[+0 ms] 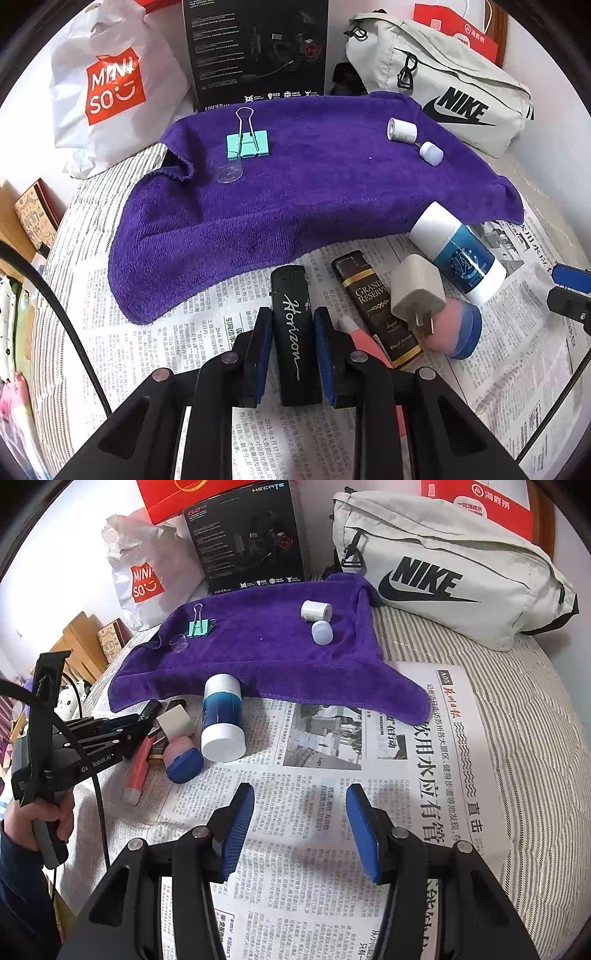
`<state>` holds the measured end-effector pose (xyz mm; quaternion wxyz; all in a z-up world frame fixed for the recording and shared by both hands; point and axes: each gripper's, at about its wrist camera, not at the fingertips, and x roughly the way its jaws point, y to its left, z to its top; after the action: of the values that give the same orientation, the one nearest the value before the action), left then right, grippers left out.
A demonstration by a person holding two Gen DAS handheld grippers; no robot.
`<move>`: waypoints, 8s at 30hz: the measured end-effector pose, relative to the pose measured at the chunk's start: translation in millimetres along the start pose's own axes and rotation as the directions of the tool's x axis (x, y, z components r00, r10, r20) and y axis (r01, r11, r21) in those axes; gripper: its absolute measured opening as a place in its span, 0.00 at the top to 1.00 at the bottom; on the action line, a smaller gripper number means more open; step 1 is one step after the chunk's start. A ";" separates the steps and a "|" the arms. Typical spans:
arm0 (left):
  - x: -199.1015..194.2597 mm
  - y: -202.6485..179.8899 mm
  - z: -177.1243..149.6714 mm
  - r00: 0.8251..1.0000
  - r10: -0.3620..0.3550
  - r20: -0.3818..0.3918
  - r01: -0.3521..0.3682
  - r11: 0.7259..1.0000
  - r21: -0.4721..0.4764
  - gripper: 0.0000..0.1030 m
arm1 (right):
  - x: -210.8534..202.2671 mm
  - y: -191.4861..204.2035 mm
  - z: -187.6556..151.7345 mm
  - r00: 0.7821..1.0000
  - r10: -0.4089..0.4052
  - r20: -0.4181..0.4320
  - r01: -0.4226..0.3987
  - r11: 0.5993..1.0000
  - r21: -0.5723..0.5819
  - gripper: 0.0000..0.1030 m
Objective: Organize rigid objects
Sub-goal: 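Close the left gripper on the black Horizon lighter while the right gripper closes on the blue-and-white deodorant stick, then carry the lighter and deodorant stick over the purple towel with both grippers, then lower and open both grippers to set the lighter and stick on the towel, then lower the left gripper onto the pink tube and close it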
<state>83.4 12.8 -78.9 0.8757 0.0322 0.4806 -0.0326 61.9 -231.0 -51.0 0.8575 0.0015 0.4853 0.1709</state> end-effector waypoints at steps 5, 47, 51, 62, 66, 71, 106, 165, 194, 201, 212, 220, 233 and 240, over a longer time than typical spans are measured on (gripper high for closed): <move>0.3 3.1 0.0 1.000 -0.016 0.011 0.016 1.000 -0.021 0.79 | 3.2 10.0 7.5 1.000 0.015 0.012 -0.014 1.000 -0.025 0.50; -10.2 49.1 -18.4 1.000 0.021 0.001 -0.020 0.994 -0.110 0.78 | 59.0 47.7 46.9 0.999 0.001 -0.051 -0.010 0.983 -0.181 0.65; -9.5 43.8 -18.5 0.999 0.048 0.013 -0.047 0.995 -0.087 0.78 | 55.3 38.2 37.4 0.998 -0.014 -0.064 0.003 0.987 -0.158 0.65; -20.5 45.0 -12.3 1.000 -0.005 0.013 0.007 0.993 -0.119 0.79 | 42.7 29.7 32.7 0.998 0.022 -0.057 -0.030 0.990 -0.134 0.65; -28.6 42.7 -7.4 1.000 0.001 0.022 0.002 0.993 -0.120 0.79 | 35.5 24.7 37.5 0.999 0.021 -0.047 -0.027 0.991 -0.131 0.65; -38.0 41.9 -2.6 0.999 -0.018 0.034 0.022 0.991 -0.129 0.79 | 28.5 18.9 43.9 0.999 0.028 -0.038 -0.032 0.992 -0.123 0.65; -7.2 55.7 90.9 0.996 -0.073 0.046 0.077 0.993 -0.087 0.79 | 79.6 0.5 142.7 0.998 0.013 -0.064 -0.020 0.994 -0.107 0.65; 61.6 59.7 96.4 0.996 -0.055 -0.067 0.054 0.998 -0.023 0.73 | 122.4 -1.5 142.6 0.996 0.006 -0.084 -0.022 0.981 -0.191 0.62; -17.4 30.6 48.8 0.998 -0.054 -0.034 0.052 0.997 -0.050 0.55 | 42.3 -6.2 99.7 0.999 0.000 -0.039 -0.003 0.997 -0.081 0.54; -21.9 6.5 15.5 0.996 -0.074 -0.056 0.072 0.997 -0.031 0.55 | 15.4 -0.9 73.5 1.000 -0.001 -0.011 0.000 0.998 -0.061 0.53; -18.2 -26.3 -17.5 0.992 -0.081 -0.097 0.084 0.996 0.026 0.55 | -7.7 0.7 36.7 1.000 -0.004 0.025 0.005 0.999 -0.048 0.48; -18.1 -6.9 -25.4 0.996 -0.033 -0.085 0.033 0.999 0.004 0.52 | -12.8 -5.0 19.2 0.999 0.012 0.035 -0.012 1.000 -0.020 0.48; -17.4 -24.8 -22.2 0.998 -0.028 -0.049 0.032 0.996 0.083 0.83 | 1.1 -13.5 3.3 1.000 0.026 0.000 -0.026 1.000 0.016 0.48; -16.4 -17.1 -22.8 0.998 -0.055 -0.029 0.056 0.997 0.045 0.83 | 9.3 -3.4 2.9 0.997 0.074 -0.010 -0.074 0.997 0.002 0.48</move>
<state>53.9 -1.8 -77.8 0.8668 0.0395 0.4926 -0.0675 69.7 -230.9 -57.7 0.8481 0.0191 0.4893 0.2021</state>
